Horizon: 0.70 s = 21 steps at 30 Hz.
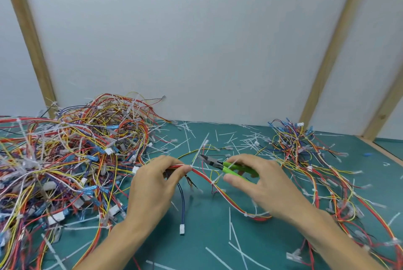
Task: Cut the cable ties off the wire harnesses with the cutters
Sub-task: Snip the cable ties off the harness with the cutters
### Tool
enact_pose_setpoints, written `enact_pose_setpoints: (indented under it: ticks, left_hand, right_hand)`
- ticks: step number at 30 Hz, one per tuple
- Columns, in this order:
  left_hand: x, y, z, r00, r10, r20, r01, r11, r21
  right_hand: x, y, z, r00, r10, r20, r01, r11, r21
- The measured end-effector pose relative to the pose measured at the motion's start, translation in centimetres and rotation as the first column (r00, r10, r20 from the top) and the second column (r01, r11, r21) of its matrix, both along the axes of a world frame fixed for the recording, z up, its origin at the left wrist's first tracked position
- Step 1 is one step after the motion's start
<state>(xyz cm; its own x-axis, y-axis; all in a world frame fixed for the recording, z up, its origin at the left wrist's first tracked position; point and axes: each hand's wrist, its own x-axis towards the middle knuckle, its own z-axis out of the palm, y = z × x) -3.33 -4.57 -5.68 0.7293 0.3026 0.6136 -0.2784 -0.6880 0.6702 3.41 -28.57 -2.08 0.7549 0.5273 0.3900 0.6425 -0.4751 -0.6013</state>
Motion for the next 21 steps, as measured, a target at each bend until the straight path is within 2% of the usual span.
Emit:
enact_pose_setpoints:
  ticks: [5,10,14,21]
  left_hand:
    - [0.3,0.1,0.2,0.997,-0.076,0.003,0.075,0.997,0.032]
    - [0.3,0.1,0.3,0.985,-0.163,-0.049,0.165,0.986,0.033]
    - [0.2,-0.1,0.3,0.984,-0.159,-0.077,0.162,0.986,0.038]
    - [-0.2,-0.2,0.7,0.973,-0.215,-0.080,0.206,0.973,-0.108]
  right_hand:
    - [0.1,0.0,-0.5,0.997,-0.070,-0.032,0.073,0.994,0.077]
    - [-0.2,0.1,-0.4,0.997,-0.053,-0.057,0.061,0.987,0.146]
    - [-1.1,0.4,-1.0,0.997,-0.035,-0.069,0.048,0.980,0.195]
    - [-2.0,-0.3,-2.2,0.992,-0.061,-0.112,0.078,0.985,0.154]
